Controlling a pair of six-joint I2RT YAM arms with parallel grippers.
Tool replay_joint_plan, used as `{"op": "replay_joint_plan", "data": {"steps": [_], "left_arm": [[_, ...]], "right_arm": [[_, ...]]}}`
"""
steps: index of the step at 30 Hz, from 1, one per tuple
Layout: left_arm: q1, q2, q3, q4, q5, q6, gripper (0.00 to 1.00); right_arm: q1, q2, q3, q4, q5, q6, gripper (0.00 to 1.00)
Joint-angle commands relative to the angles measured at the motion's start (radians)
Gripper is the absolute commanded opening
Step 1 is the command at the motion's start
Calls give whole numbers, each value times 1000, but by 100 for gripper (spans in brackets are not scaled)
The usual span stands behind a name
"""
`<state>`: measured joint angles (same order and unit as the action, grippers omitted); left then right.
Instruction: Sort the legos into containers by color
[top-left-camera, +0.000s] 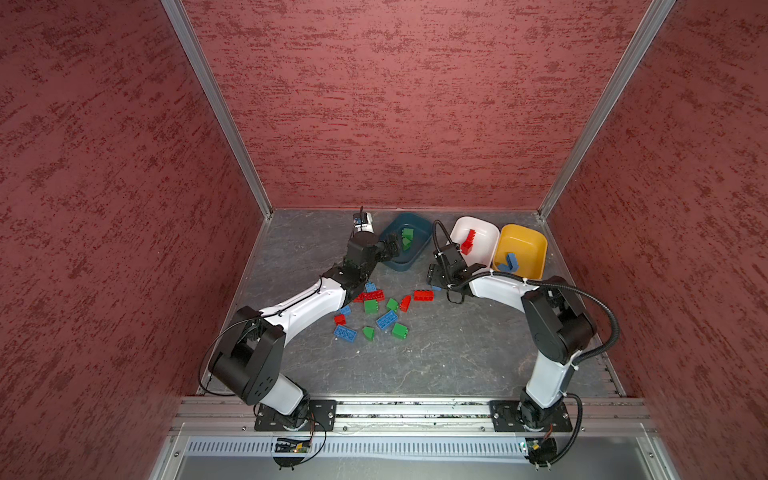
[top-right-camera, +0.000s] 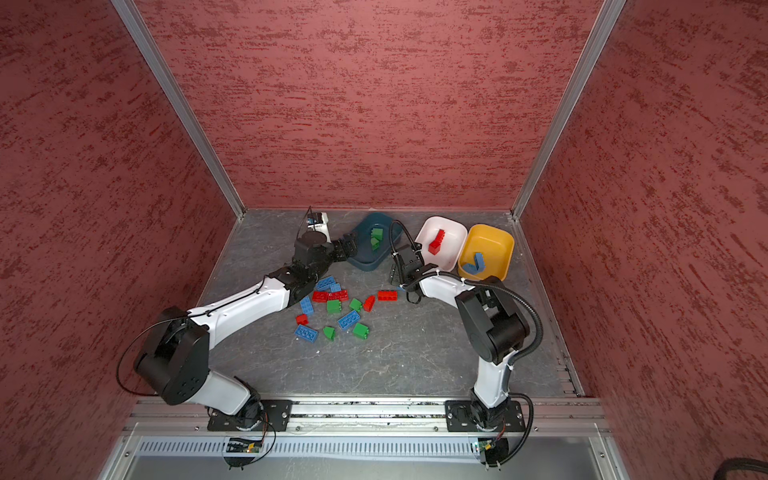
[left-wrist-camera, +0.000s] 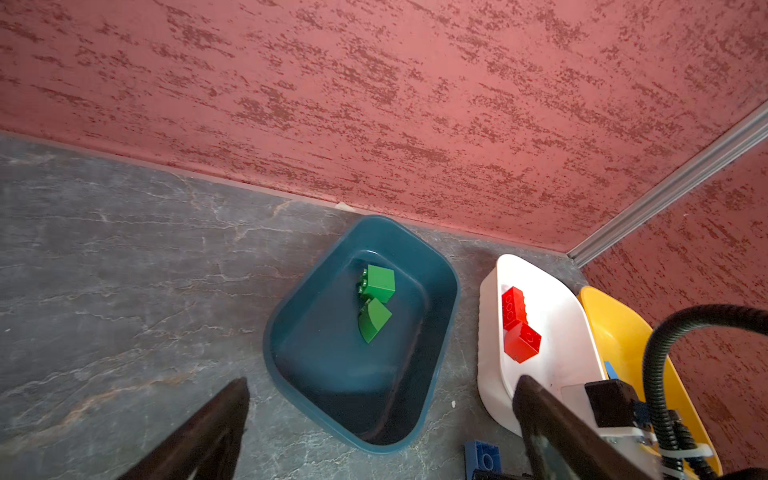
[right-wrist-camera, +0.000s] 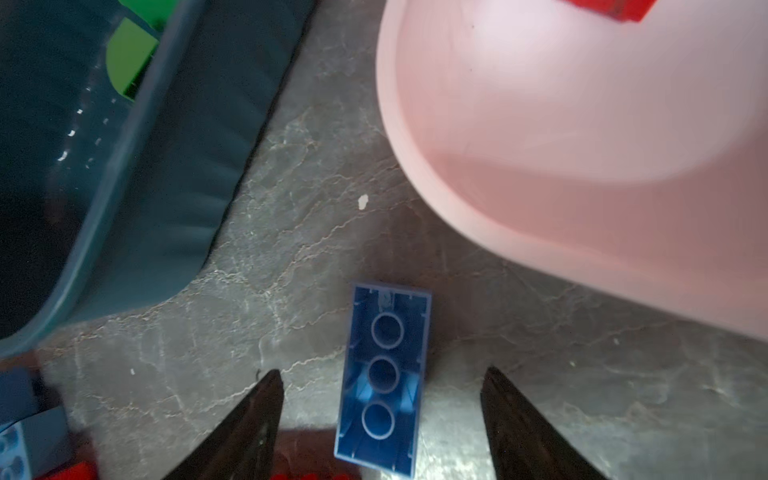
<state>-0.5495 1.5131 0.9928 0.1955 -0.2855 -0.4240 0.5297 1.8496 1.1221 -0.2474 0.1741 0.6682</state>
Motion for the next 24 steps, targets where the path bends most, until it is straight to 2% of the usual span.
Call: {"op": "replay_joint_plan", "data": {"steps": [1, 4, 7, 10, 13, 17, 24], "left_arm": [[7, -39, -25, -26, -64, -29, 99], [8, -55, -41, -31, -94, -48, 99], [15, -58, -43, -43, -78, -39, 99], [22, -53, -40, -44, 37, 10, 99], [13, -47, -39, -44, 64, 14, 99], [10, -2, 17, -135, 24, -14, 99], [-24, 28, 44, -127, 8, 11, 99]], "right_arm": [[16, 30, 39, -15, 54, -10, 72], [20, 66, 64, -31, 69, -18, 64], [23, 97, 84, -39, 60, -28, 57], [30, 110, 96, -57, 66, -40, 49], [32, 106, 83, -56, 69, -69, 40], [32, 68, 27, -4, 21, -130, 33], [32, -79, -101, 55, -50, -222, 24]]}}
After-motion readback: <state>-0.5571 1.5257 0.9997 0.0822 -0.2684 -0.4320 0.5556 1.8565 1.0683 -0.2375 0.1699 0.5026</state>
